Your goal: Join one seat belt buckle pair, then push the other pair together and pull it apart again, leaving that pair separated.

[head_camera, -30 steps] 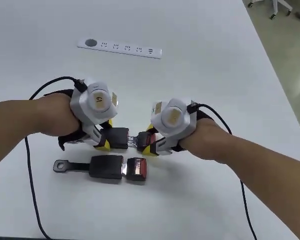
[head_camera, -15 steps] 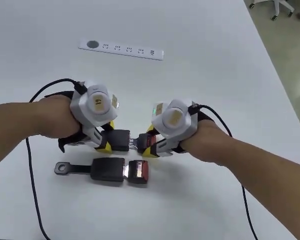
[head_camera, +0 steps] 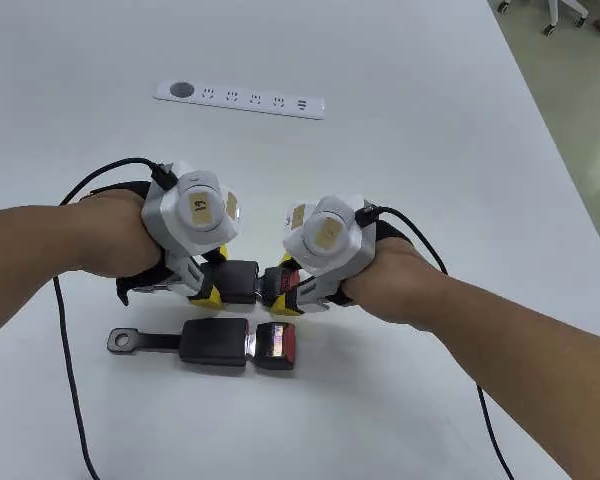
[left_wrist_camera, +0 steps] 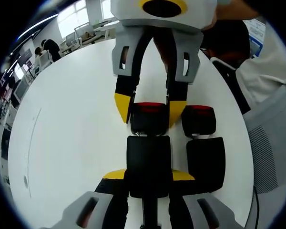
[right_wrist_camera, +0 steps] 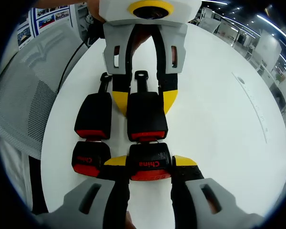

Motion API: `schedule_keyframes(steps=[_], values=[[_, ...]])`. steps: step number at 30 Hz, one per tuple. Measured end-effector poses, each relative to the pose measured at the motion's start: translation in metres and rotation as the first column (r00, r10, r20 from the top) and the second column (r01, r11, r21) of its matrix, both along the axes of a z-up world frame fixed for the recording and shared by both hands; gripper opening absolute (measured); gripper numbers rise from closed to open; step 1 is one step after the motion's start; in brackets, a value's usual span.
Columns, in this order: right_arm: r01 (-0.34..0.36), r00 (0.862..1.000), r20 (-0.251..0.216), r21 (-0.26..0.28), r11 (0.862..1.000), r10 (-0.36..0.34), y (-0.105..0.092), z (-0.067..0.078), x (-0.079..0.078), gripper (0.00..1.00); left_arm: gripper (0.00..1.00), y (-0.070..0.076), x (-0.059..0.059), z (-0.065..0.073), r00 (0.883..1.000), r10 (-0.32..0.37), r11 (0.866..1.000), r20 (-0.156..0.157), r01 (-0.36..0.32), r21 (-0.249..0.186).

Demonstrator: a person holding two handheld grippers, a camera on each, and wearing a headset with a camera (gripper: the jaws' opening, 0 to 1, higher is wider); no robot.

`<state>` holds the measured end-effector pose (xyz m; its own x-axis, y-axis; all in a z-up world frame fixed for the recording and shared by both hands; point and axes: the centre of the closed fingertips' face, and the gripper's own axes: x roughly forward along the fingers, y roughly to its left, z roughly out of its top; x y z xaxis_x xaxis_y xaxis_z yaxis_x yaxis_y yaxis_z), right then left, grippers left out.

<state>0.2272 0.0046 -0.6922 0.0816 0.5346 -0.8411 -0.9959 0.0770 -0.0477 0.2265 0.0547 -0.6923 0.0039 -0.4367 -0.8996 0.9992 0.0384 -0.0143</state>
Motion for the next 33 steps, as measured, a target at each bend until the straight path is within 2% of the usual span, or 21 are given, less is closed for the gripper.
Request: schedule_keyframes(steps=[14,19,21,23,25,29,33], values=[[-0.01,1.0,0.012,0.002,1.0,0.01,-0.003,0.005,-0.004,0.31,0.32,0.001,0.001,-0.002,1.0,0.025,0.999,0.001,-0.025,-0.026],[-0.006,1.0,0.014,-0.021,1.0,0.006,-0.019,0.004,-0.002,0.31,0.32,0.002,0.0,-0.002,1.0,0.027,0.999,0.0,-0.027,-0.021],[0.012,1.0,-0.012,0.01,1.0,-0.012,-0.019,0.003,-0.006,0.31,0.32,0.001,-0.001,-0.002,1.0,0.018,1.0,0.002,-0.018,-0.024],[0.001,1.0,0.016,-0.007,1.0,-0.001,-0.02,0.004,-0.007,0.31,0.32,0.001,0.0,-0.002,1.0,0.019,1.0,0.001,-0.019,-0.023],[0.005,1.0,0.015,0.0,1.0,-0.005,-0.021,-0.001,-0.007,0.31,0.32,0.002,0.0,-0.002,1.0,0.027,0.999,0.0,-0.027,-0.021],[0.008,1.0,0.014,0.0,1.0,-0.008,-0.027,0.004,-0.006,0.32,0.32,0.002,0.0,-0.002,1.0,0.03,0.999,0.001,-0.03,-0.022],[0.019,1.0,0.016,-0.006,1.0,-0.019,-0.044,-0.001,-0.006,0.32,0.32,0.001,-0.002,-0.001,1.0,0.03,0.999,0.002,-0.03,-0.018]])
